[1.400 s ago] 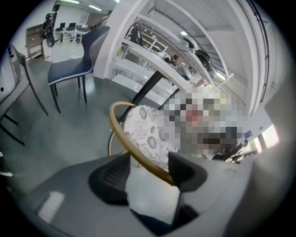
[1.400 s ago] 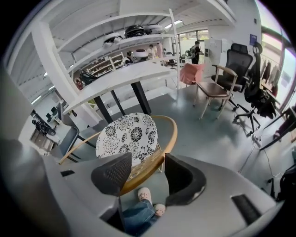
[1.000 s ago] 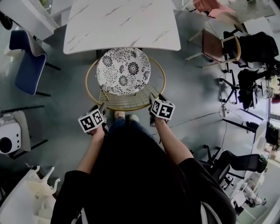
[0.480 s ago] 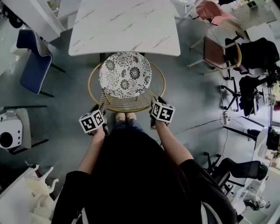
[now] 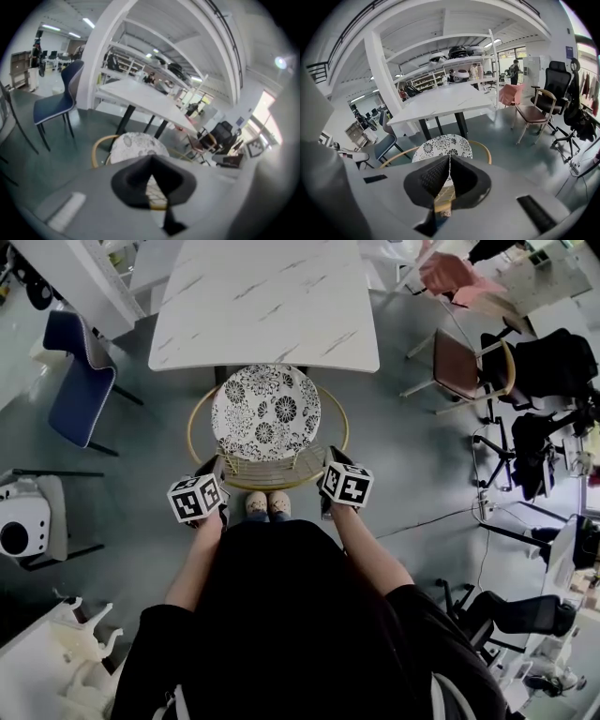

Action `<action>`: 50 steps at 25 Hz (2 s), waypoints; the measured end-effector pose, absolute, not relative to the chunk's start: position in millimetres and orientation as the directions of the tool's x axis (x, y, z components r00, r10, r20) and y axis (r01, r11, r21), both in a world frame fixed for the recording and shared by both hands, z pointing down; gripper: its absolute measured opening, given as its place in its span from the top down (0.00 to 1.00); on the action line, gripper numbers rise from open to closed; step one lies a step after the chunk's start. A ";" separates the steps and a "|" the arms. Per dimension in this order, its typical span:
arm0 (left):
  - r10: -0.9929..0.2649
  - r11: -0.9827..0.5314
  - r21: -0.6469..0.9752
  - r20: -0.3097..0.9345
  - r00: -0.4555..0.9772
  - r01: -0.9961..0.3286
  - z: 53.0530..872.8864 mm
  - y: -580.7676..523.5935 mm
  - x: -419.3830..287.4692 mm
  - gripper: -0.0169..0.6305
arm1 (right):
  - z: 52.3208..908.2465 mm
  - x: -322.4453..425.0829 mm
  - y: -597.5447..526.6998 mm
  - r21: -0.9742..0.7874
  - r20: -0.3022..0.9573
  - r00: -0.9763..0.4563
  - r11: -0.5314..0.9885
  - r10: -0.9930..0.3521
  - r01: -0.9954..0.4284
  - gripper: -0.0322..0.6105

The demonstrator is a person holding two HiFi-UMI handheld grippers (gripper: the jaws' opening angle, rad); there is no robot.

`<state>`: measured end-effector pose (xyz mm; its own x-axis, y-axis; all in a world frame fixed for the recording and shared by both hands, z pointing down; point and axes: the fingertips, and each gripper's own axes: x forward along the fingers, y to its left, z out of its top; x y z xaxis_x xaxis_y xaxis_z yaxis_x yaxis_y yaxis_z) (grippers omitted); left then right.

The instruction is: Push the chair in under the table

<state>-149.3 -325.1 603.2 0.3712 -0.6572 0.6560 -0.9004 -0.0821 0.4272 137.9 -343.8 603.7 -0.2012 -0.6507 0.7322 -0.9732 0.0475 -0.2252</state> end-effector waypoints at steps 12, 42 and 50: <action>-0.798 -0.332 0.259 0.435 0.416 -0.907 469.9 -384.8 -110.5 0.96 | 482.9 120.5 -398.1 -0.223 0.503 -0.268 0.176 -0.822 -0.959 0.92; -0.928 -0.372 -0.112 0.053 0.368 -0.922 254.8 -364.8 -86.8 0.96 | 253.2 60.3 -370.9 0.074 -0.008 -0.360 0.358 -0.933 -0.931 0.92; -0.922 -0.386 -0.104 0.060 0.382 -0.916 261.7 -358.3 -91.9 0.96 | 256.4 55.2 -361.9 0.069 -0.010 -0.344 0.343 -0.939 -0.937 0.92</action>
